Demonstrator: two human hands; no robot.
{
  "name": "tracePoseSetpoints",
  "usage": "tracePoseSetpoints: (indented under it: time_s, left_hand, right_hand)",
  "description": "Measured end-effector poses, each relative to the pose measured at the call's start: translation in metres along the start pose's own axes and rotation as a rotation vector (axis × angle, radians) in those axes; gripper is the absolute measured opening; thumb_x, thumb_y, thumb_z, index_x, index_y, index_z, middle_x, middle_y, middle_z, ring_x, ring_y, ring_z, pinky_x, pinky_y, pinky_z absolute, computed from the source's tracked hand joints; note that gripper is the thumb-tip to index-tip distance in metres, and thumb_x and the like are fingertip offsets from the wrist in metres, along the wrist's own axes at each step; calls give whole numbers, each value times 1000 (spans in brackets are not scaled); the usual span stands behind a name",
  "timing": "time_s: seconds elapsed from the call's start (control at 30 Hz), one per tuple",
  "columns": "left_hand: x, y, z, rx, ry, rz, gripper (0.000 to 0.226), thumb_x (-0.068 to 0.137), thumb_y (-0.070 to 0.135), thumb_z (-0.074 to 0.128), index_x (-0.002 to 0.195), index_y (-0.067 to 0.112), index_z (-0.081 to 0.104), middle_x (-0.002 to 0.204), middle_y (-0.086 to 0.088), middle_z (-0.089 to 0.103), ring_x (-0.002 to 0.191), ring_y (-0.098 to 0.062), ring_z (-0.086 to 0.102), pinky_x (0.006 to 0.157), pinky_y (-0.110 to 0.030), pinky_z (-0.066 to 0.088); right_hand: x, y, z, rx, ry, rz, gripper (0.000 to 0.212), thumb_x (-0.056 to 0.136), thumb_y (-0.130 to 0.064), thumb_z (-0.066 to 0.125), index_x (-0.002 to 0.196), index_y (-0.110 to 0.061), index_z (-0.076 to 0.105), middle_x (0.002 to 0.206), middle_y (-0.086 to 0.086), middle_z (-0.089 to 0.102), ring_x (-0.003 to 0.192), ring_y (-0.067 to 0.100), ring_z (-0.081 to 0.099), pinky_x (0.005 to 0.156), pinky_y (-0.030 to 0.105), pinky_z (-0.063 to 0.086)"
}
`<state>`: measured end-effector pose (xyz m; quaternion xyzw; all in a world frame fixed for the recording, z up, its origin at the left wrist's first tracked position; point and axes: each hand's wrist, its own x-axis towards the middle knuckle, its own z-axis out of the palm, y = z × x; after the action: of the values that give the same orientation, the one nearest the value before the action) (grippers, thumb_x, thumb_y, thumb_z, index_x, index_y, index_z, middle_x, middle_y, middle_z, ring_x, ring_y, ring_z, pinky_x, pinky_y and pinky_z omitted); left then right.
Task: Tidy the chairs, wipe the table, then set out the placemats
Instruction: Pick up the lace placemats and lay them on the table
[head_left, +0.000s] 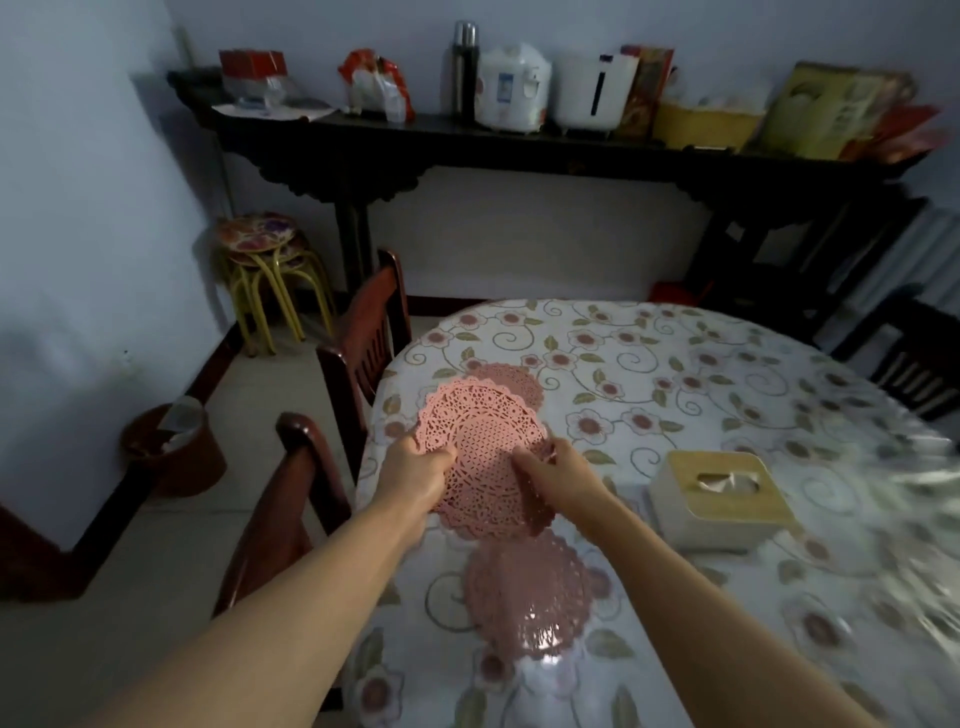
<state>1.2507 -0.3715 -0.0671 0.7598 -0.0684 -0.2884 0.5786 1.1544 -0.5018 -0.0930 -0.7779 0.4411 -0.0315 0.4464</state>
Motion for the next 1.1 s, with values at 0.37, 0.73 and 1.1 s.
tracePoseSetpoints:
  time_s: [0.37, 0.73, 1.1]
  left_hand:
    - [-137, -14, 23, 99, -162, 70, 49, 89, 16, 60, 132, -2, 44, 131, -17, 54, 117, -36, 53, 101, -45, 44]
    - [-208, -25, 153, 48, -440, 35, 40, 92, 27, 51, 128, 10, 46, 125, -13, 59, 114, -36, 57, 98, -54, 45]
    - [-320, -28, 361, -15, -567, -55, 15, 98, 8, 41, 93, 15, 54, 81, -10, 62, 68, -23, 60, 59, -35, 52]
  right_hand:
    - [-181, 45, -58, 64, 428, -2, 45, 75, -21, 75, 105, -16, 42, 96, 4, 57, 83, 20, 59, 73, 36, 55]
    - [-239, 150, -177, 17, 646, 73, 18, 84, 6, 53, 93, -8, 47, 87, 8, 55, 73, 16, 49, 53, 23, 41]
    - [-265, 320, -340, 11, 709, 59, 17, 85, 1, 53, 100, -9, 52, 82, 2, 55, 71, 16, 49, 55, 23, 36]
